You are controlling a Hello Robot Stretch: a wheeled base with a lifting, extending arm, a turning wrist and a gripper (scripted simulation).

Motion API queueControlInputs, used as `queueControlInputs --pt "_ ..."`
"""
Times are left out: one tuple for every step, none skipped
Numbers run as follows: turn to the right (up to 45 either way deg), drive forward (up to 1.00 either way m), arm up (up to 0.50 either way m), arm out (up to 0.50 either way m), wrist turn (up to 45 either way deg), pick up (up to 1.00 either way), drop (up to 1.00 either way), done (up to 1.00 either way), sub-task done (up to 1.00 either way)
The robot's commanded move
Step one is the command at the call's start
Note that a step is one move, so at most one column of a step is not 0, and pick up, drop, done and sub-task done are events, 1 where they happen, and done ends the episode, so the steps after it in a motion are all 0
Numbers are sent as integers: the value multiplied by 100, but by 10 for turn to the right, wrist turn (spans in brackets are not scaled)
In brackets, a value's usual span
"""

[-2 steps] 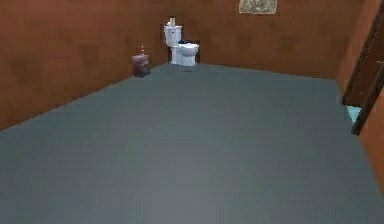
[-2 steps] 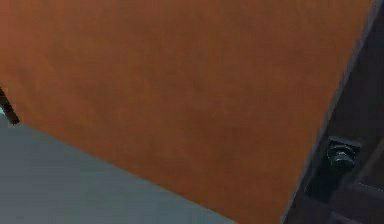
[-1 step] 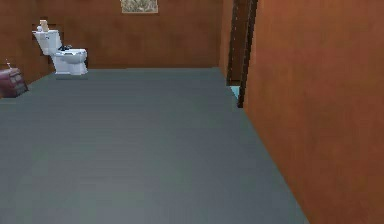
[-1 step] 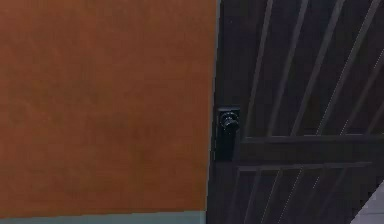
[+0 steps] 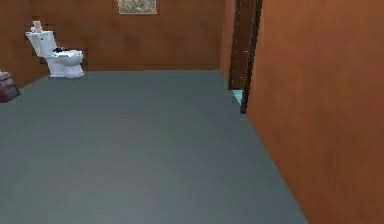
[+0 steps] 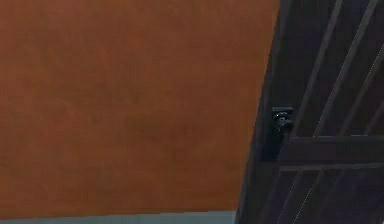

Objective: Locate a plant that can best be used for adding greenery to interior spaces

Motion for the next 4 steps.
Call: queueControlInputs --pt "0 100 0 0 0 0 0 0 0" --pt "30 0 0 0 0 0 0 0 0" --pt "0 100 0 0 0 0 0 0 0" --pt "0 85 0 0 0 0 0 0 0"
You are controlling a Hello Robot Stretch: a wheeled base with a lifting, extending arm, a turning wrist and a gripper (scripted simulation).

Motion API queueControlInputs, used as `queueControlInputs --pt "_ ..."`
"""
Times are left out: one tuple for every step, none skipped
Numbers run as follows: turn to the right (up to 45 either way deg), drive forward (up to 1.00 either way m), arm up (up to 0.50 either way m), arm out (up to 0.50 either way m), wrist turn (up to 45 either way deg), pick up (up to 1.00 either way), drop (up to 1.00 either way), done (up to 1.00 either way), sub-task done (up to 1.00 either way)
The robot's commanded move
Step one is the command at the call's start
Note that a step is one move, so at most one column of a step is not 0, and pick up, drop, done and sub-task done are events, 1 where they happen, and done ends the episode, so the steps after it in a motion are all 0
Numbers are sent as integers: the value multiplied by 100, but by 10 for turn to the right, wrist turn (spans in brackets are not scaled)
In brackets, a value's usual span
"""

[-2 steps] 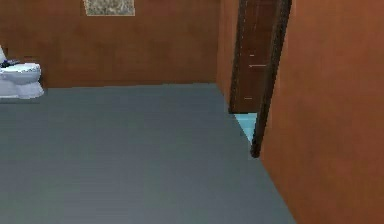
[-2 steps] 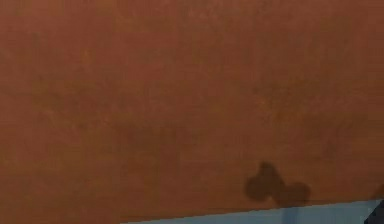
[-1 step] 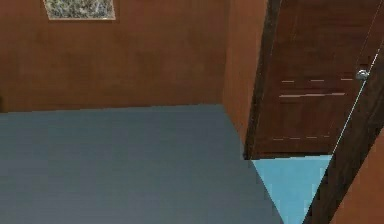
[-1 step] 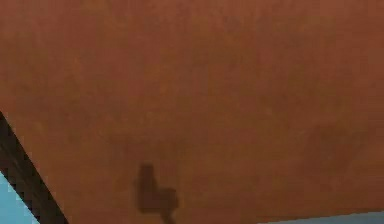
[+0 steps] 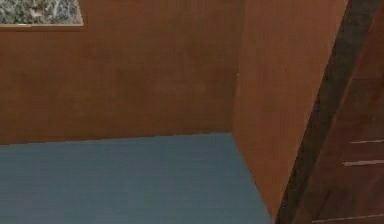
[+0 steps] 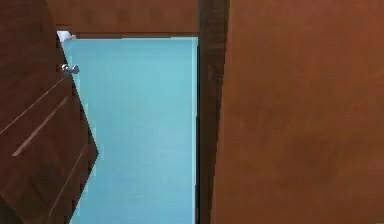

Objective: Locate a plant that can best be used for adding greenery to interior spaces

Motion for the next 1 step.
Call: queueControlInputs --pt "420 0 0 0 0 0 0 0 0"
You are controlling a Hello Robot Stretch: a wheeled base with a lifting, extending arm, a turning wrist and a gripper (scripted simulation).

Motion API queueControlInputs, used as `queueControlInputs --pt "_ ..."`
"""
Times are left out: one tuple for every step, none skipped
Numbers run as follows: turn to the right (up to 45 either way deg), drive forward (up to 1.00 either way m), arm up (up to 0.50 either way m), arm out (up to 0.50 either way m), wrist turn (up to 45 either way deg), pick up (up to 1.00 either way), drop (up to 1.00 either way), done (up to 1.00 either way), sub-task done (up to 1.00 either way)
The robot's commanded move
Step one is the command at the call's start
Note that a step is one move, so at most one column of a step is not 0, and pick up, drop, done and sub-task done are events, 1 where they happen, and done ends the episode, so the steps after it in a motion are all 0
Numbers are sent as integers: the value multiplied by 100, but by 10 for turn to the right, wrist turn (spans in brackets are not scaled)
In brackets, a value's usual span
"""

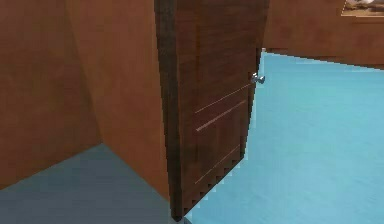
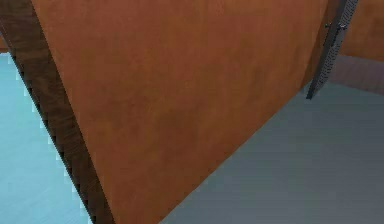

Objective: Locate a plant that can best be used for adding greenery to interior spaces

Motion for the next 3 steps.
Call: queueControlInputs --pt "30 0 0 0 0 0 0 0 0" --pt "0 15 0 0 0 0 0 0 0" --pt "210 0 0 0 0 0 0 0 0"
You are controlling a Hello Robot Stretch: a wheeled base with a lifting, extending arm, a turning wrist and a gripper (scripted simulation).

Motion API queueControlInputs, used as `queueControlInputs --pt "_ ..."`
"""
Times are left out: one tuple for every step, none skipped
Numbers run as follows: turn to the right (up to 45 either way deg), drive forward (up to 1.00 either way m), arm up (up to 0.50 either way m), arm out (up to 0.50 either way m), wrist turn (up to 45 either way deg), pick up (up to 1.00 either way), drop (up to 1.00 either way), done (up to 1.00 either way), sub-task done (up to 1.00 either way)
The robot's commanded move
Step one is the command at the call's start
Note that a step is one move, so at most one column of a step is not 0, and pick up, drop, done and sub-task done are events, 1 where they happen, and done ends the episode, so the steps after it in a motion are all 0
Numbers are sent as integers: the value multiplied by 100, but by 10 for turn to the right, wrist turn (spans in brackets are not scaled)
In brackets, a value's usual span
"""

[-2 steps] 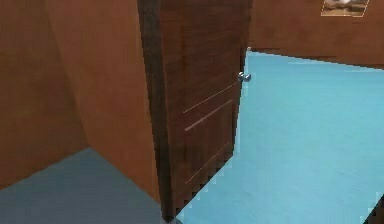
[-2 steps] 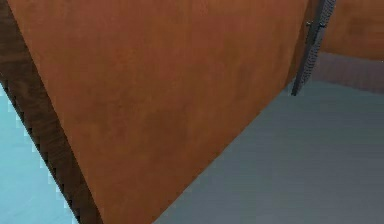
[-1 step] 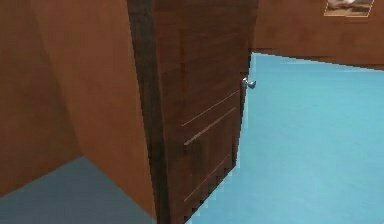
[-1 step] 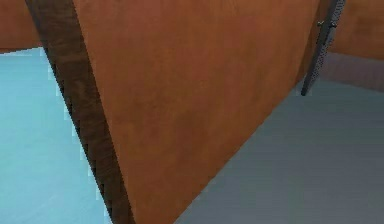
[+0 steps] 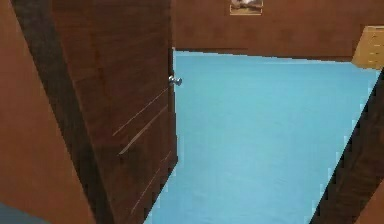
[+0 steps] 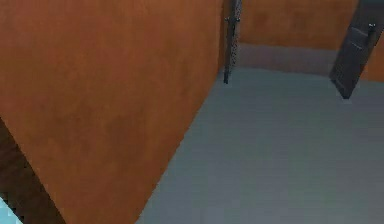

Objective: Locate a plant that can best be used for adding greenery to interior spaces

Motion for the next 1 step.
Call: queueControlInputs --pt "0 30 0 0 0 0 0 0 0"
